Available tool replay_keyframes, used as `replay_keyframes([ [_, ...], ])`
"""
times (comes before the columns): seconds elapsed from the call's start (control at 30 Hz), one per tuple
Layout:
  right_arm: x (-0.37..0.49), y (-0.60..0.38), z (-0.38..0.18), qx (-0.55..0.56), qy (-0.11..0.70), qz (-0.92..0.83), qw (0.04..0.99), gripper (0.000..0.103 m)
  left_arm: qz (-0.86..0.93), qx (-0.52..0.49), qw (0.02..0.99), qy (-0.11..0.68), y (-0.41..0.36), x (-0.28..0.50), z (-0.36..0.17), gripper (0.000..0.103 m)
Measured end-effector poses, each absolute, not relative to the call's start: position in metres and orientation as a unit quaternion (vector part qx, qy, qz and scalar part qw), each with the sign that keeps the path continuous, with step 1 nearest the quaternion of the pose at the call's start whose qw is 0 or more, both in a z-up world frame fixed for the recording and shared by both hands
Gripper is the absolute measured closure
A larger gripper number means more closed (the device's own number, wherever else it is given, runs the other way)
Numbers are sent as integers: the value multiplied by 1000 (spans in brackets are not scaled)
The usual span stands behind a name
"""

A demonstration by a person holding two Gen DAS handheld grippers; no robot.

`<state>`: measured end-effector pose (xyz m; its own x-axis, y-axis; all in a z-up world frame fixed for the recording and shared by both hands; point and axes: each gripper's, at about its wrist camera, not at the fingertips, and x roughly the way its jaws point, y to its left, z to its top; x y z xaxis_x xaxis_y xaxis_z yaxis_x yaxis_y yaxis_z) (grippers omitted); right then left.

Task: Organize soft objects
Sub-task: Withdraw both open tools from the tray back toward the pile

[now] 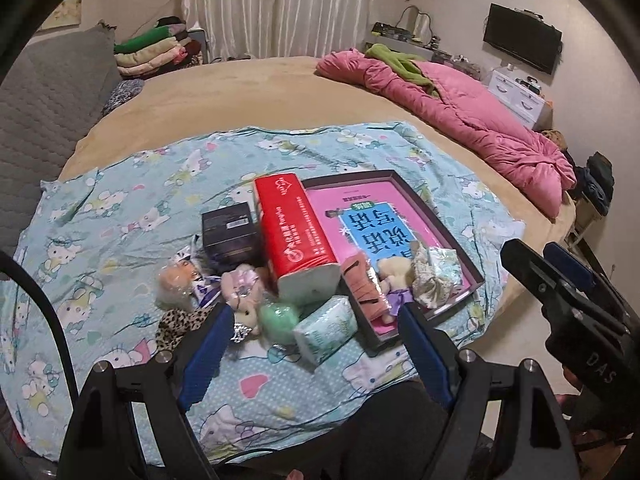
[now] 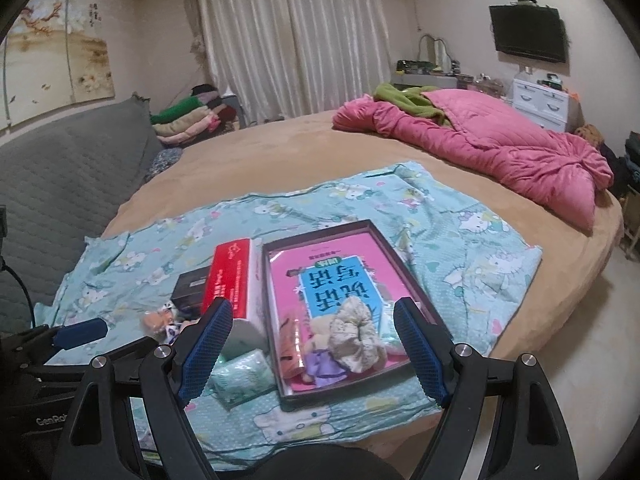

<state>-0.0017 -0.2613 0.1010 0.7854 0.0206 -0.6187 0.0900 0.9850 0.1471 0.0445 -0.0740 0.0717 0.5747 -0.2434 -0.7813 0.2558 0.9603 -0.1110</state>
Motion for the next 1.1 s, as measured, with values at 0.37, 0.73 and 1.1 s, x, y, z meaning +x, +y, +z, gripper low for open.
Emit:
replay_keyframes([
  [0.37,1,-237,96,65,336,14,940,19,-124,3,891,436,-54,40,72,20],
  [0.73,5,-213,85,35,348,41,936,19,-96,-12,891,444,-17,44,60,20],
  [1.1,10,-196,66,20,366,61,928,19,-48,-44,891,449,43,50,44,20],
])
